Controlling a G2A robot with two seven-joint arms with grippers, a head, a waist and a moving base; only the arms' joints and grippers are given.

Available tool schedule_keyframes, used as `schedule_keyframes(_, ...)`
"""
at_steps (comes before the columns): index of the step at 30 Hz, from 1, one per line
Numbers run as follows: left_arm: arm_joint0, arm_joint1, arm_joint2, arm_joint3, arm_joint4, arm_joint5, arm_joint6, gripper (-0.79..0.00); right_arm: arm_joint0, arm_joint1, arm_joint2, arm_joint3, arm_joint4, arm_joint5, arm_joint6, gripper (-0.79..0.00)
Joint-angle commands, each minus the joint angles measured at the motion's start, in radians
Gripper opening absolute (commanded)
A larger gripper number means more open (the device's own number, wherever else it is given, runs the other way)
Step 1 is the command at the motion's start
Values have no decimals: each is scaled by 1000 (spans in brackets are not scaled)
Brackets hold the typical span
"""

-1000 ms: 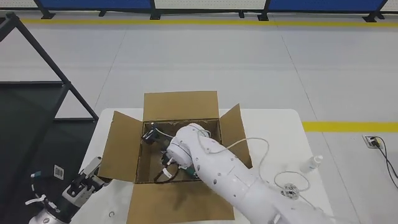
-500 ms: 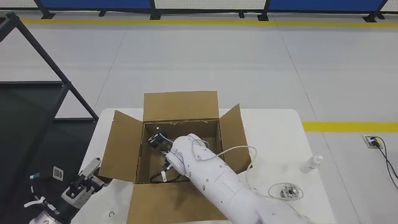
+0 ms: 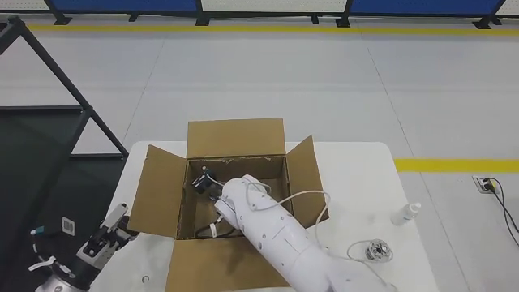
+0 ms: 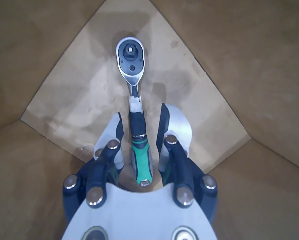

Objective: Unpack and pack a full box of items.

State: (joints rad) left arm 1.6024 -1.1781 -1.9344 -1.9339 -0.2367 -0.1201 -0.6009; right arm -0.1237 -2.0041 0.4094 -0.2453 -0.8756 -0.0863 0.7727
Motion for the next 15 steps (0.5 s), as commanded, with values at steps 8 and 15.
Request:
schedule_keyframes(8, 2, 3, 44, -1, 99, -5, 34, -231, 11, 1, 15, 4, 10, 8, -16, -28)
schedule_keyframes(15, 15, 5, 45, -10, 98, -5, 33, -785, 10, 2, 21, 6, 7, 11, -13, -52)
